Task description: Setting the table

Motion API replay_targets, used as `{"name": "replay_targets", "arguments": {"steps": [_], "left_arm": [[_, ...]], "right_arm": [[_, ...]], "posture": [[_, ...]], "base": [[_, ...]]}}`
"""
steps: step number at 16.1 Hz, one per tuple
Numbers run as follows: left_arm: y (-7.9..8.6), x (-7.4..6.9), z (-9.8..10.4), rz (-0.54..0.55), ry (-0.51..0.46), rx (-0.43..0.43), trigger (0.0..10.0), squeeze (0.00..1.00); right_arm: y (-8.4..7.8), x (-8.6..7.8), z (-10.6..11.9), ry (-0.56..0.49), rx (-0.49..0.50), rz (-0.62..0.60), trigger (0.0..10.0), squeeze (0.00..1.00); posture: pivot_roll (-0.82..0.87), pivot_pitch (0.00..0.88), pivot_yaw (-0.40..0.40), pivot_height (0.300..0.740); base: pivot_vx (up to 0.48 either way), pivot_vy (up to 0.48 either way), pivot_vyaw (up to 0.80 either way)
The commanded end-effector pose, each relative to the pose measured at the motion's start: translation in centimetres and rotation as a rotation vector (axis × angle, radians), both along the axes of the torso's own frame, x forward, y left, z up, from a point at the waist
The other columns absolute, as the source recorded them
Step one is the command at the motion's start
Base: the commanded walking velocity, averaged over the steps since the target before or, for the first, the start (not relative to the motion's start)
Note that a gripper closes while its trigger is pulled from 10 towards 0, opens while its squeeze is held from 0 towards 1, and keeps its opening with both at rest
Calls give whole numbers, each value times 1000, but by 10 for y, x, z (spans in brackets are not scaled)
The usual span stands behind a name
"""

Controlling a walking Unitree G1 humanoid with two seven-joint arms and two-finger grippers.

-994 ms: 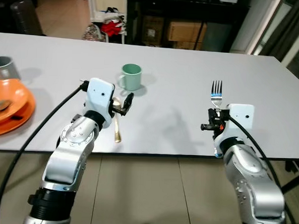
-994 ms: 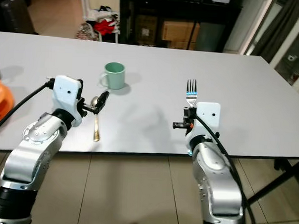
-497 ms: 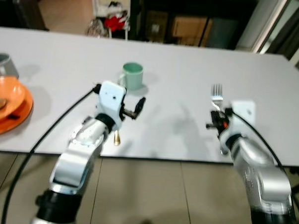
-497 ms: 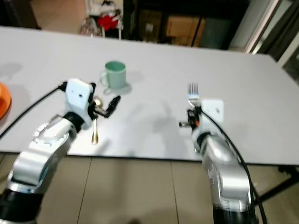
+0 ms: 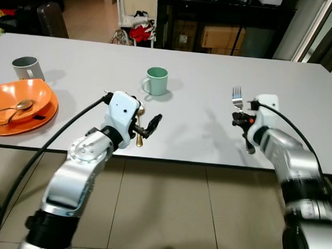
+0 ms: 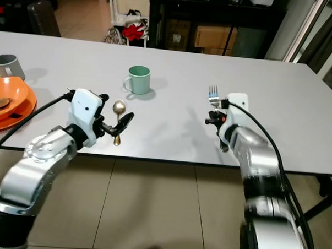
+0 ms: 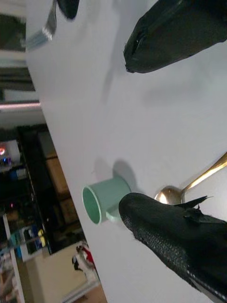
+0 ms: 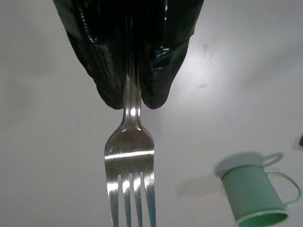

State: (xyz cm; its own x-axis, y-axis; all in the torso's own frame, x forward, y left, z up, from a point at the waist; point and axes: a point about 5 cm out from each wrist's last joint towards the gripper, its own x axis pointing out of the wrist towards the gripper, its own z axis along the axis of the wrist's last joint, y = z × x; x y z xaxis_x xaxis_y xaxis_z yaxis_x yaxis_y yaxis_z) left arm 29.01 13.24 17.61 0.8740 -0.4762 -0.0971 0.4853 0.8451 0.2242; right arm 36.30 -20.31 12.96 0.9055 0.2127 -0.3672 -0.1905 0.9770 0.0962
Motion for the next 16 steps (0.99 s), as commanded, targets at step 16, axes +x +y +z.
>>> {"name": "replay_targets", "arguments": {"steps": [16], "left_arm": [[11, -50, 4, -213, 139, 112, 10000, 0]], "right_arm": [[-6, 16, -19, 80, -106, -168, 10000, 0]], "posture": [[211, 34, 22, 740]], "base": [[0, 0, 0]]}}
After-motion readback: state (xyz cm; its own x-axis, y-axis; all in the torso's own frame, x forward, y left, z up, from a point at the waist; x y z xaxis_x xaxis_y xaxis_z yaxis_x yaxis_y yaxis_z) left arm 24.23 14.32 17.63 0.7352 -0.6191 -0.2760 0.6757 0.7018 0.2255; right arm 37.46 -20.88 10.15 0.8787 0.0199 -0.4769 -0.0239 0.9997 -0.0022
